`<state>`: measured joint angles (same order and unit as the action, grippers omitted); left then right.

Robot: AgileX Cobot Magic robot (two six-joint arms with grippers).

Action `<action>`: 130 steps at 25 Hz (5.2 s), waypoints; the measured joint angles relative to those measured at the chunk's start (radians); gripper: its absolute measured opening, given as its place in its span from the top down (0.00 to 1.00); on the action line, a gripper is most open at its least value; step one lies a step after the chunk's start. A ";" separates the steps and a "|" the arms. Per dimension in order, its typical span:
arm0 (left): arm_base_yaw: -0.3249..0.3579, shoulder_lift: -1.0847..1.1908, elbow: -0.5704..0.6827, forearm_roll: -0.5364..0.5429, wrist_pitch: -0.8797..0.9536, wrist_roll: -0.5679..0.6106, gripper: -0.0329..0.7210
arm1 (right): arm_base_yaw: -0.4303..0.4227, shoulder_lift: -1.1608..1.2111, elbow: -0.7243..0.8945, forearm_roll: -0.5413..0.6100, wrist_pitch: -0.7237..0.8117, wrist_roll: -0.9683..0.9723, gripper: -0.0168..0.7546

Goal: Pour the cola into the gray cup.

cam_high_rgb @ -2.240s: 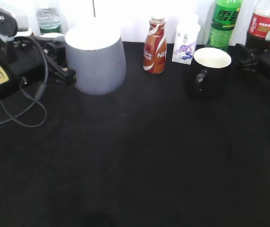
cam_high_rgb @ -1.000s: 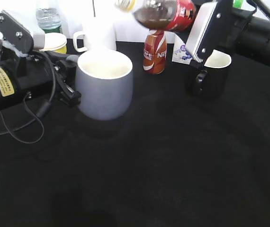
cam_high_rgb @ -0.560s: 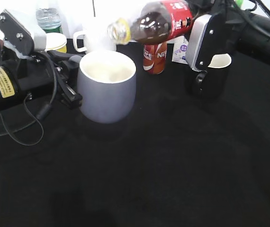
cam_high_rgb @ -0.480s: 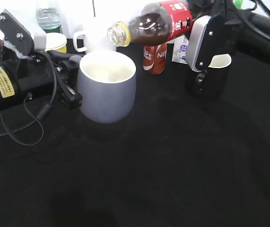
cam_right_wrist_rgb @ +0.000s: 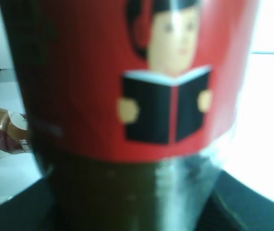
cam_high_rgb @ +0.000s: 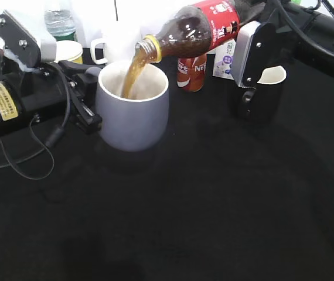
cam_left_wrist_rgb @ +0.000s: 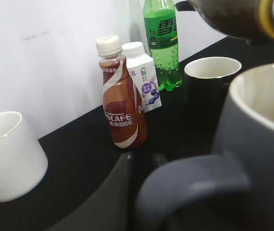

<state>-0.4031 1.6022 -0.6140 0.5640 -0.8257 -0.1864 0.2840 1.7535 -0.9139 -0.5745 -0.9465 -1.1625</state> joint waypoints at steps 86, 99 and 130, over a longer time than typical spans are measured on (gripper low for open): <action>-0.024 0.415 -0.187 -0.790 -0.157 0.301 0.61 | -0.235 -0.086 -0.008 0.296 0.147 1.369 0.48; -0.028 -0.077 0.040 -0.753 0.111 0.300 0.60 | -0.373 0.492 -0.106 0.211 -0.247 1.390 0.45; -0.028 -1.015 -0.044 -0.407 1.854 -0.030 0.45 | 0.079 -1.188 0.235 0.566 1.922 1.267 0.21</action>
<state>-0.4311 0.5875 -0.6578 0.1572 1.0279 -0.2168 0.3633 0.5650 -0.6791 -0.0083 0.9759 0.1048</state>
